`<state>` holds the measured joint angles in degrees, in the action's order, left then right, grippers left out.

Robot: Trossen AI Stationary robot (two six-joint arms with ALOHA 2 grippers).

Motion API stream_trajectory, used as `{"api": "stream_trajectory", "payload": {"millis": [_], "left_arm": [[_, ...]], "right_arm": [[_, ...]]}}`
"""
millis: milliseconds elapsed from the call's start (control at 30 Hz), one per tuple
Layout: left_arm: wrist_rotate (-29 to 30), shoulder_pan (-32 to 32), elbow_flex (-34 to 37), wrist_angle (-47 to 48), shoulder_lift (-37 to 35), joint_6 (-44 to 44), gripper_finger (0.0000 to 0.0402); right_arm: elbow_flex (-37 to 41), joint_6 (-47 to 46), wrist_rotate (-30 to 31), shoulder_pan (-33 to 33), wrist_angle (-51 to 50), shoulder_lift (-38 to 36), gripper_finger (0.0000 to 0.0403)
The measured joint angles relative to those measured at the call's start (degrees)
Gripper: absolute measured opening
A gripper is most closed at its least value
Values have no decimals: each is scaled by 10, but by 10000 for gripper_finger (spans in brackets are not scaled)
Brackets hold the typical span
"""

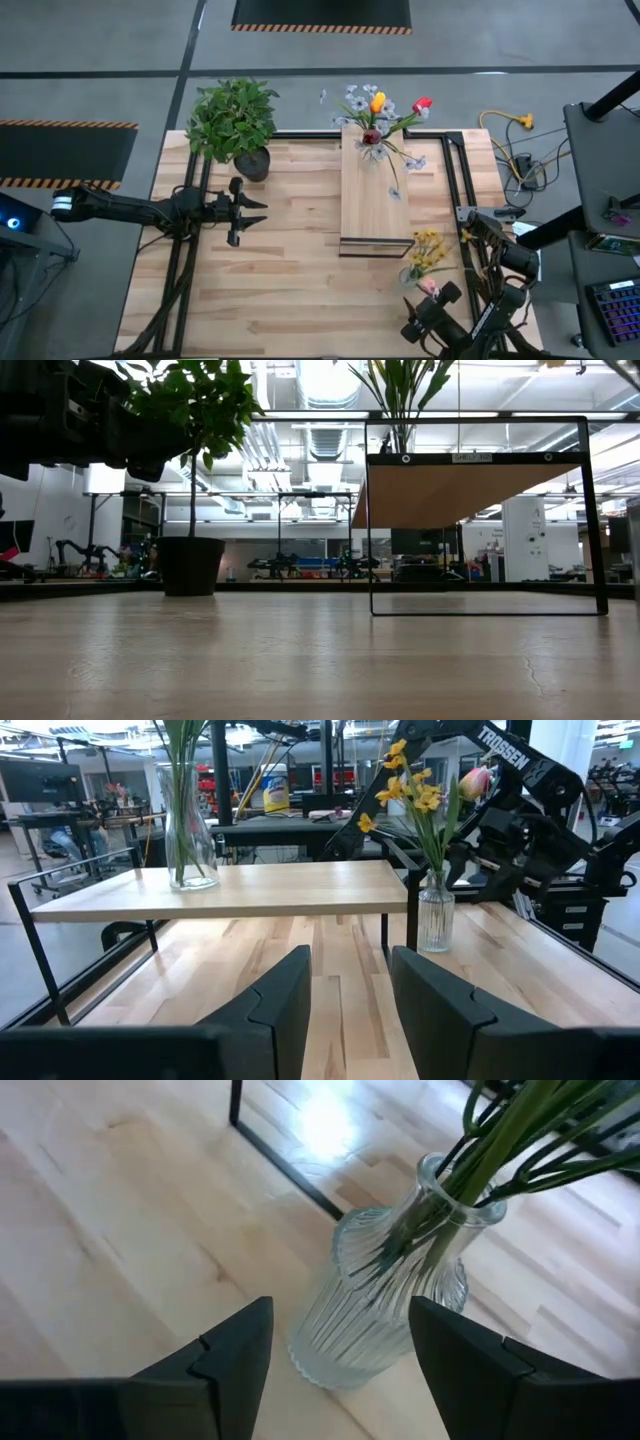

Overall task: Pick and place flowers into a vace then onto a shelf
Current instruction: Put the transparent vase with tulip and flowers on the shelf

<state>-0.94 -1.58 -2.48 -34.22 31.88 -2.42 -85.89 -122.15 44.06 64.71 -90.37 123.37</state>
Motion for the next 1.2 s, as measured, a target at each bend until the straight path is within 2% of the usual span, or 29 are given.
{"api": "stream_trajectory", "payload": {"millis": [267, 733, 967, 1100, 1200], "left_arm": [[0, 0, 0, 2, 0, 0, 123], [0, 0, 0, 11, 0, 2, 123], [0, 0, 0, 11, 0, 2, 123], [0, 0, 0, 11, 0, 2, 123], [0, 0, 0, 11, 0, 4, 123]], "right_arm": [[31, -6, 51, -4, 5, 0, 225], [21, 11, 60, -1, 5, -4, 225], [23, 40, 109, 1, 4, -31, 225], [38, 46, 112, -10, 4, -45, 225], [55, 49, 83, -20, 4, -55, 225]]}}
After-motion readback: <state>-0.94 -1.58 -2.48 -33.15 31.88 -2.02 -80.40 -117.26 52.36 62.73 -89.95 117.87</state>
